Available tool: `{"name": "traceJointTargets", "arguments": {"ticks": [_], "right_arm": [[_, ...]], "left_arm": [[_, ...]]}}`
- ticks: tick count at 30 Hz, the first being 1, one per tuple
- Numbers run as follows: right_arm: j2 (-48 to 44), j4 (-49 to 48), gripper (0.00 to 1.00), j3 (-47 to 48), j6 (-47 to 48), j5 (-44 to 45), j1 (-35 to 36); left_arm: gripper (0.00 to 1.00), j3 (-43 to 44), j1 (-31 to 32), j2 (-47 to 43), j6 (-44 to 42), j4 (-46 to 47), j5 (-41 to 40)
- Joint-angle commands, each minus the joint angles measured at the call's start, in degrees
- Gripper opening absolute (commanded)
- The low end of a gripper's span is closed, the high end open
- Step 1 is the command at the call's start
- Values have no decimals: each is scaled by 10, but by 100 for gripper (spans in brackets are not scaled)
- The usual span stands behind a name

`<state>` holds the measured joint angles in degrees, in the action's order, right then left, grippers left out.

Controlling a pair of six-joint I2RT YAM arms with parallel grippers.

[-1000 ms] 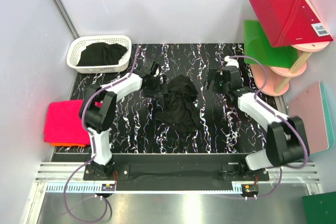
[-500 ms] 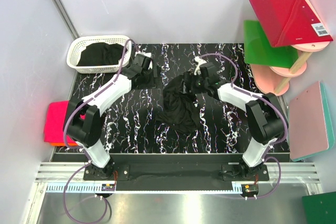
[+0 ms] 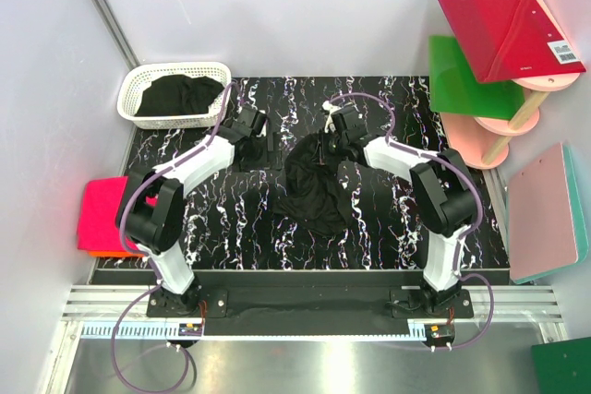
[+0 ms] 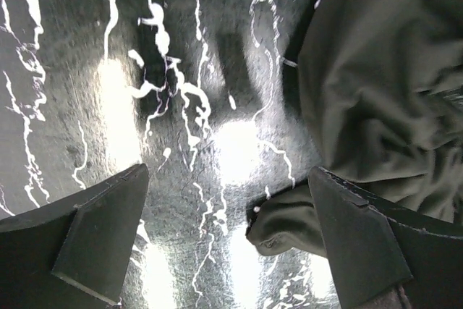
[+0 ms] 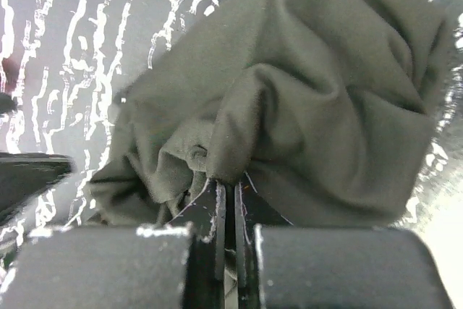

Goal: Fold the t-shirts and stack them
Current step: Flatten out the tshirt

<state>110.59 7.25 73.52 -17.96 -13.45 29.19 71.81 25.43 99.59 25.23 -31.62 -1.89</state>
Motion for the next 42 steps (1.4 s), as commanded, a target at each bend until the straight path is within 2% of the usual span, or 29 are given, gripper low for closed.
{"name": "traceJointTargets", "arguments": {"ticks": [1, 6, 8, 11, 15, 16, 18, 20, 21, 24, 28, 32, 35, 39, 42], "right_arm": [[-99, -6, 0, 8, 6, 73, 10], [-168, -102, 0, -33, 3, 175, 10], [-182, -120, 0, -29, 5, 187, 10], [-180, -115, 0, -8, 8, 193, 10], [-172, -104, 0, 1, 13, 204, 10], [-177, -104, 0, -4, 14, 221, 10], [-182, -104, 0, -10, 23, 241, 10], [-192, -101, 0, -14, 35, 266, 10], [-200, -100, 0, -14, 40, 274, 10], [-222, -94, 0, -21, 63, 314, 11], [-258, -94, 0, -42, 78, 390, 10], [-283, -96, 0, -59, 83, 440, 9], [-298, -95, 0, -76, 83, 472, 10], [-307, -75, 0, -94, 72, 508, 10], [-298, -46, 0, -103, 63, 515, 10]], "left_arm": [[98, -25, -2, -32, -9, 43, 47], [95, -62, 22, -43, 2, 101, 104], [89, -66, 35, -43, -1, 120, 132], [78, -59, 51, -26, 0, 141, 169], [74, -32, 80, 44, 8, 150, 196], [67, -22, 86, 57, 15, 153, 207], [44, -10, 105, 101, 21, 157, 232], [17, 10, 119, 146, 23, 141, 247], [0, 17, 121, 157, 24, 134, 245], [0, -3, 119, 151, 23, 120, 203], [0, -26, 101, 78, 11, 75, 104], [0, -20, 49, 7, -15, 17, -11], [0, 3, 14, -16, -37, -8, -58], [0, 69, -11, 1, -63, -31, -105], [0, 141, -19, 56, -76, -60, -123]]}}
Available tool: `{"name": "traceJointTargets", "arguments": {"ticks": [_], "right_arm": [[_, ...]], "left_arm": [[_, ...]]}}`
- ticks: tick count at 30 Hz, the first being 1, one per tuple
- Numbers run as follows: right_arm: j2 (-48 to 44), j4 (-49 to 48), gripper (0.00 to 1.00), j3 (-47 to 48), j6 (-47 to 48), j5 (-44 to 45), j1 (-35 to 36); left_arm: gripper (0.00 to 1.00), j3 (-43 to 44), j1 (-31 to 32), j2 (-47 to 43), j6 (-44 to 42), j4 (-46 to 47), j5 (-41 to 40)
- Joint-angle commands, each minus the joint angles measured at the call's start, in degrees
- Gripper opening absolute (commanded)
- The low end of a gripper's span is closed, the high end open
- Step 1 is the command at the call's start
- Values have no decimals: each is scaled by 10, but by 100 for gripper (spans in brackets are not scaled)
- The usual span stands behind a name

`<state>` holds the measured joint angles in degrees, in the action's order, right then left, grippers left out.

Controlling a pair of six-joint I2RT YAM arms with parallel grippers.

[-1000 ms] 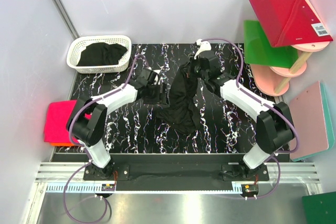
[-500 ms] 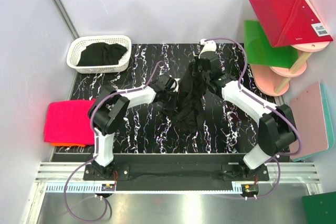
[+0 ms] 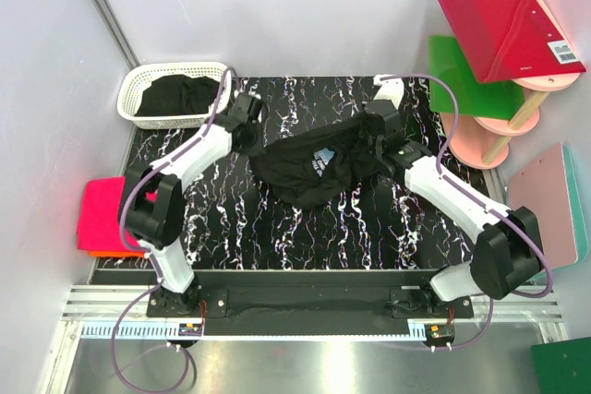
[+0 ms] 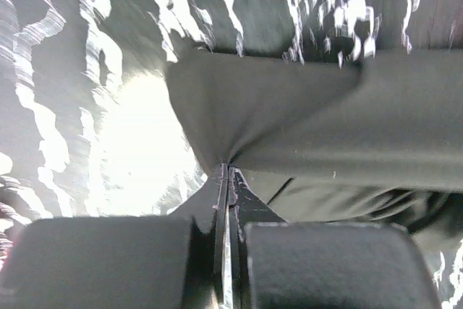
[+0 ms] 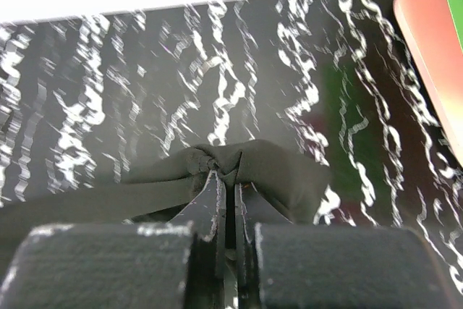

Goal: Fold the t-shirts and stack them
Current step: Flatten out the tshirt

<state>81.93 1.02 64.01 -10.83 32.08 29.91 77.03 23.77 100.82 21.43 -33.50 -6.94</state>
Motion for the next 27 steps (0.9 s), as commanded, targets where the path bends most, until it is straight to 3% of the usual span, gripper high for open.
{"name": "traceJointTargets", "arguments": {"ticks": [1, 8, 15, 27], "right_arm": [[-9, 21, 0, -12, -11, 66, 2], [50, 24, 0, -23, -35, 91, -1], [136, 28, 5, 29, -44, 185, -1], [241, -136, 8, 78, 35, 217, -3]], "left_arm": [[0, 107, -2, 60, -39, -51, -75], [0, 230, -2, 162, -27, -61, -45], [0, 281, -7, 190, -36, -58, -112], [0, 510, -28, 323, -61, -33, -110]]}}
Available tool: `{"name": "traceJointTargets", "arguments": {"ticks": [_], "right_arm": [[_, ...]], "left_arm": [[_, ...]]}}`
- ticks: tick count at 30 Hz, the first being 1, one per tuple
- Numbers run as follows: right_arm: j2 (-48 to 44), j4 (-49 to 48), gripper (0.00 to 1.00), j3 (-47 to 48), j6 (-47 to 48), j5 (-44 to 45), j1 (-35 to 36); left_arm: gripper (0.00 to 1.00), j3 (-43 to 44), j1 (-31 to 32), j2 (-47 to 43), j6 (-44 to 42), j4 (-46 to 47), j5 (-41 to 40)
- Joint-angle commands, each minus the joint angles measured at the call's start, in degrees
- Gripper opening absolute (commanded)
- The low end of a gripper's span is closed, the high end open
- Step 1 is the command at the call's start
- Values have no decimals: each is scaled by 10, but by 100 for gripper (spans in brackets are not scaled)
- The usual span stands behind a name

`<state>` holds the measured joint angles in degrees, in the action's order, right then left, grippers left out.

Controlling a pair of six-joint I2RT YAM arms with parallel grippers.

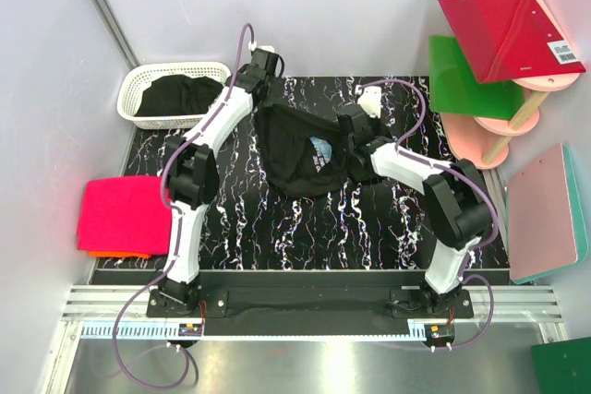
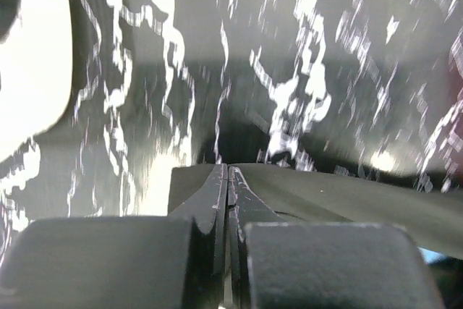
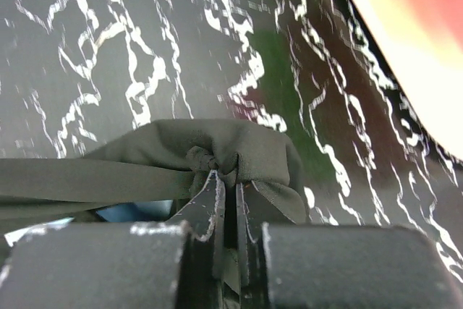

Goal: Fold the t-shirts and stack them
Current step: Flatten out the tshirt

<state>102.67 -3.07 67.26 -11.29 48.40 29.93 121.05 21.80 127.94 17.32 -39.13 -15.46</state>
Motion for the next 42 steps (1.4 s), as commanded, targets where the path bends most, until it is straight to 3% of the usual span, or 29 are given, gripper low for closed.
{"name": "traceJointTargets", "arguments": {"ticks": [1, 2, 3, 4, 5, 6, 7, 8, 9, 11, 14, 18, 23, 29, 32, 35, 37, 39, 40, 41, 42], "right_arm": [[44, -112, 8, 52, 57, 59, -3], [66, -120, 8, 66, 66, 65, -3], [77, -133, 19, 72, 78, 85, -2], [89, -168, 26, 77, 103, 101, -3], [110, -184, 32, 84, 110, 127, -3], [120, -225, 52, 88, 136, 139, -3], [130, -242, 71, 91, 171, 151, -3], [145, -255, 95, 97, 183, 177, -3], [150, -274, 100, 99, 195, 186, -3], [147, -278, 100, 91, 206, 195, -3], [107, -240, 100, 61, 153, 162, -2], [51, -173, 100, 20, 65, 79, -2], [1, -150, 100, -20, 32, -40, -2], [-5, -121, 100, -22, 14, -58, -3], [3, -99, 100, -10, 11, -56, -2], [8, -87, 100, -3, 7, -61, -2], [10, -85, 100, -3, 3, -63, -2], [12, -79, 100, -2, 1, -65, -3], [15, -77, 100, -1, 0, -67, -3], [18, -73, 100, 1, 0, -68, -3], [19, -69, 100, 3, -3, -71, -2]], "left_arm": [[0, 82, -10, 76, -19, 22, -15], [0, 95, -11, 85, -14, 22, -13], [0, 95, -16, 93, -9, 23, -14], [16, 95, -18, 102, -1, 22, -10], [48, 82, -20, 102, 10, 22, 4], [84, 69, -25, 94, 18, 22, 16], [95, 26, -25, 84, 29, 24, 24], [99, -5, -24, 69, 39, 32, 29], [99, -42, -21, 29, 45, 61, 33], [99, -167, -21, -22, 54, 109, 51], [99, -282, -21, -102, 62, 180, 83], [97, -319, -21, -120, 75, 180, 133], [90, -355, -18, -119, 101, 208, 178], [81, -383, -8, -116, 111, 228, 208], [66, -398, -4, -117, 116, 239, 213], [37, -402, 1, -120, 118, 241, 217], [13, -402, 4, -120, 118, 241, 218], [5, -400, 4, -124, 118, 233, 213], [5, -399, 4, -125, 117, 231, 214], [18, -399, 4, -129, 111, 227, 214], [41, -399, 5, -138, 108, 224, 214]]}}
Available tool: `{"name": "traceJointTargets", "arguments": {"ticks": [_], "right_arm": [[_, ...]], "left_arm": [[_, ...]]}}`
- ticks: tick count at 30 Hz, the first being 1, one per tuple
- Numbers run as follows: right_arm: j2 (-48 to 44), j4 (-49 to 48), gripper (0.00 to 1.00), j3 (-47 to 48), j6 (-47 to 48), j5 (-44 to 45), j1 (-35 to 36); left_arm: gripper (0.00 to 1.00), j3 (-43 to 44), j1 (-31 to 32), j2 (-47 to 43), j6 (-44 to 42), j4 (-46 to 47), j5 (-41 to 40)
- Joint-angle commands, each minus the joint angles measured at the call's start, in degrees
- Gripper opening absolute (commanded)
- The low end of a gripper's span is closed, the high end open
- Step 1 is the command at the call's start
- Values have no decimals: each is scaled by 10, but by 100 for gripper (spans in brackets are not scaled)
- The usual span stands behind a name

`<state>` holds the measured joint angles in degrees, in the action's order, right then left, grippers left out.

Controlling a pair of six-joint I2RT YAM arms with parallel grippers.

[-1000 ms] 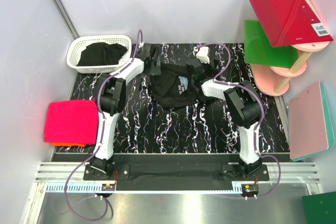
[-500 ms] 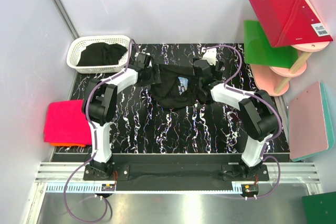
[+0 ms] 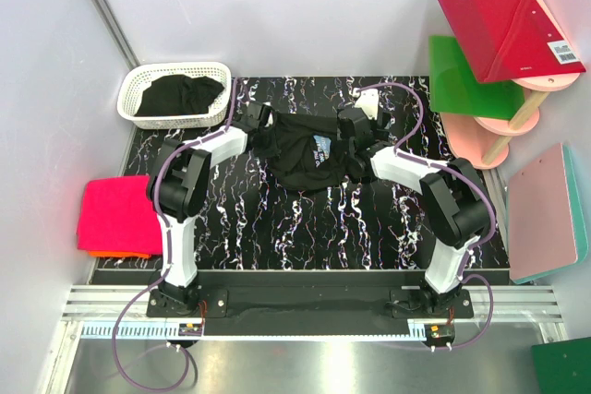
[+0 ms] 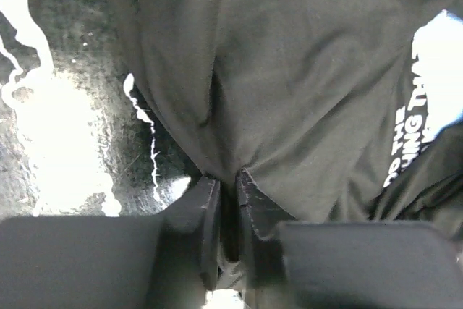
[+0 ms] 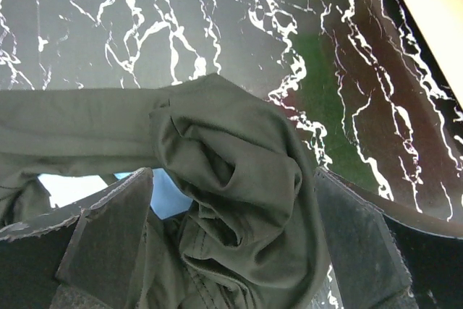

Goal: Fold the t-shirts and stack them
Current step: Flatten out the tshirt

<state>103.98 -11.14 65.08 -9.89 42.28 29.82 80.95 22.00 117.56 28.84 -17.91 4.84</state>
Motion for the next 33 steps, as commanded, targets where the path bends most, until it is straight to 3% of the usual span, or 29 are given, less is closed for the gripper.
{"name": "traceJointTargets", "arguments": {"ticks": [1, 2, 3, 5, 7, 11, 12, 13, 15, 16, 19, 23, 24, 28, 33], "right_arm": [[10, 14, 100, 26, -16, -12, -2], [13, 16, 100, 31, -18, -18, -2], [15, 23, 99, 35, -21, -22, -2], [18, 29, 100, 42, -22, -34, -2], [18, 31, 100, 44, -26, -41, -2], [19, 32, 100, 44, -29, -50, -2], [20, 33, 100, 45, -27, -52, -2], [22, 34, 100, 46, -27, -52, -1], [24, 37, 100, 45, -24, -49, -2], [25, 38, 100, 48, -23, -48, -2], [25, 39, 100, 47, -20, -46, -2], [25, 39, 100, 49, -19, -49, -2], [26, 39, 100, 50, -20, -51, -2], [32, 44, 100, 53, -21, -54, -2], [30, 45, 100, 49, -19, -52, -2]], "left_arm": [[56, 3, 2, -37, -11, 9, 10], [75, 5, 2, -42, -16, -4, 6], [82, 6, 2, -52, -17, -8, -4], [88, 6, 3, -67, -24, -18, -14], [88, 3, 3, -74, -25, -20, -19], [74, -2, 4, -61, -30, -5, -23], [56, 3, 4, -54, -31, -8, -5], [45, 8, 5, -49, -29, -6, 2], [34, 16, 7, -30, -25, -2, 14], [38, 21, 8, -24, -26, -3, 20], [70, 29, 9, -13, -26, -12, 22], [74, 24, 9, -23, -29, -13, 8], [71, 25, 9, -23, -31, -14, 6], [3, 33, 9, -14, -32, -15, 4], [0, 17, 9, -45, -32, -16, -16]]}}
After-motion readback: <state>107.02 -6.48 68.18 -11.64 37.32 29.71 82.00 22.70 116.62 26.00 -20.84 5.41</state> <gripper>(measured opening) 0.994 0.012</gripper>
